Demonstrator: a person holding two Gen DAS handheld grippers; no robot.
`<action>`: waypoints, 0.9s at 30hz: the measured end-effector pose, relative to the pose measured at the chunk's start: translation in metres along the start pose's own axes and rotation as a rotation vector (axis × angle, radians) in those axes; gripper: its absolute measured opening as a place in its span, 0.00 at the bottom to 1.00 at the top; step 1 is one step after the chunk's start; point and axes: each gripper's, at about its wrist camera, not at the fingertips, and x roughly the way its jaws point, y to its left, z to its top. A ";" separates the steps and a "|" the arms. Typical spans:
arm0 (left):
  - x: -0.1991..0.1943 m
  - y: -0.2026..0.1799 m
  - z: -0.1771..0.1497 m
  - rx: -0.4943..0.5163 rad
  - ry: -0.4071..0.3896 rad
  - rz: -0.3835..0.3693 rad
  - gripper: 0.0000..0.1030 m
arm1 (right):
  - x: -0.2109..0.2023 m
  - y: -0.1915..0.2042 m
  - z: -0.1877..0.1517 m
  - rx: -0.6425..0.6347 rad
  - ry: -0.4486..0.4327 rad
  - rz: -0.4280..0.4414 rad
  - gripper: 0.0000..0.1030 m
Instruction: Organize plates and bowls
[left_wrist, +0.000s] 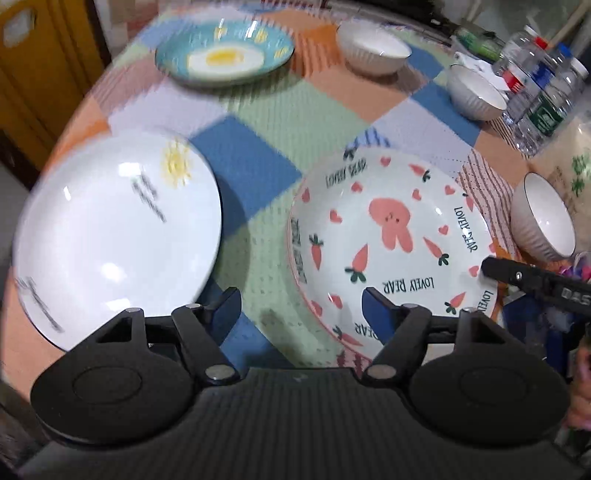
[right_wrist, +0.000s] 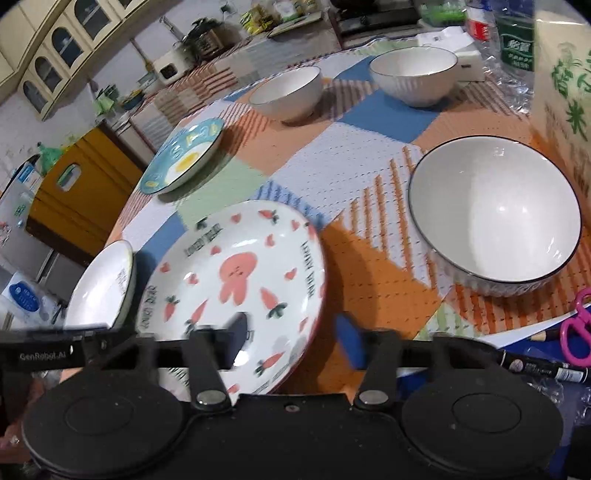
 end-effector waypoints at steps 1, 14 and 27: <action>0.003 0.005 -0.001 -0.029 0.016 -0.016 0.59 | -0.001 -0.003 -0.001 0.006 -0.017 -0.005 0.21; 0.029 0.004 -0.002 -0.064 0.015 -0.109 0.17 | 0.028 -0.029 -0.004 0.093 -0.004 0.110 0.13; 0.002 -0.014 0.021 0.047 -0.039 -0.050 0.20 | 0.010 -0.022 0.003 -0.019 -0.097 0.159 0.16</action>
